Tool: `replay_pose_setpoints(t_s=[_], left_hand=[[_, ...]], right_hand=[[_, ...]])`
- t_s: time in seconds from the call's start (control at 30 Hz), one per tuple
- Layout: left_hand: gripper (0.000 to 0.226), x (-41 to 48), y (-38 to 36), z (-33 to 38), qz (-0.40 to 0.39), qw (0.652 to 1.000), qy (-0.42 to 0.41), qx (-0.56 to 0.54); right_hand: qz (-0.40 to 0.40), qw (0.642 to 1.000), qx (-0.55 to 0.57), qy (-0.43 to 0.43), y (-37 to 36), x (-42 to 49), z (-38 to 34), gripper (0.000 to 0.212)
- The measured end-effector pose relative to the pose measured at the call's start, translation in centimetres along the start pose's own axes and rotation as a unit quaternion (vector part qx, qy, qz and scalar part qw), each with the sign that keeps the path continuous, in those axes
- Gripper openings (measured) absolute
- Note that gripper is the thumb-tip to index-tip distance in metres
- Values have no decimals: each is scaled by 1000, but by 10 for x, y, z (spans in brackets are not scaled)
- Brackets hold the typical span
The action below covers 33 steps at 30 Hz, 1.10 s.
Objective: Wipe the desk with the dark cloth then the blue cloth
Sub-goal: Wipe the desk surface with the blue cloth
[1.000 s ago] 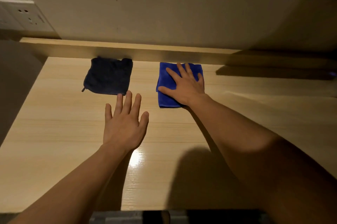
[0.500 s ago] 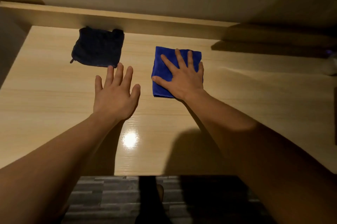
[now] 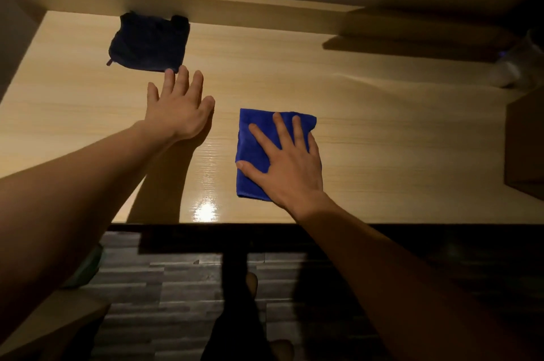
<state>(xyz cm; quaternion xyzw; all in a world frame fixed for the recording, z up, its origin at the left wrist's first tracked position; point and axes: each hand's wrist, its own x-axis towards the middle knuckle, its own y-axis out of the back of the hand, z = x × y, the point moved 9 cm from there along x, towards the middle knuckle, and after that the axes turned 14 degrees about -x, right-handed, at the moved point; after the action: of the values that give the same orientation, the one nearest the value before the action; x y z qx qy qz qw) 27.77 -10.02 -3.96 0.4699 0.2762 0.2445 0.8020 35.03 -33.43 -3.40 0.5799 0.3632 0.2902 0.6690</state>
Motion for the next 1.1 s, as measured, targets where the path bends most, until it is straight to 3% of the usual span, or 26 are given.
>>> replay_pose_setpoints(t_s=[0.17,0.37,0.5,0.67,0.77,0.87,1.1], left_hand=[[68,-26,-14,55,15,995,-84,-55],[65,-29,-36,98,-2,992,-76,-103],[68,-30,-42,96,4,996,-56,-73],[76,-32,-49,95,15,998,-51,-36],[75,-28,-51,95,9,998,-49,-29],[75,-29,-52,95,7,999,-45,-21],[74,-27,-53,96,13,999,-38,-23]], right_hand=[[-2,1000,4,12,-4,-37,-6,76],[12,1000,3,17,-10,-71,-11,66],[68,997,10,42,-8,-93,-3,56],[128,984,117,31,17,-99,29,50],[91,988,126,-11,41,-53,61,57],[129,985,101,-51,63,19,91,55],[84,995,26,-47,56,176,114,55]])
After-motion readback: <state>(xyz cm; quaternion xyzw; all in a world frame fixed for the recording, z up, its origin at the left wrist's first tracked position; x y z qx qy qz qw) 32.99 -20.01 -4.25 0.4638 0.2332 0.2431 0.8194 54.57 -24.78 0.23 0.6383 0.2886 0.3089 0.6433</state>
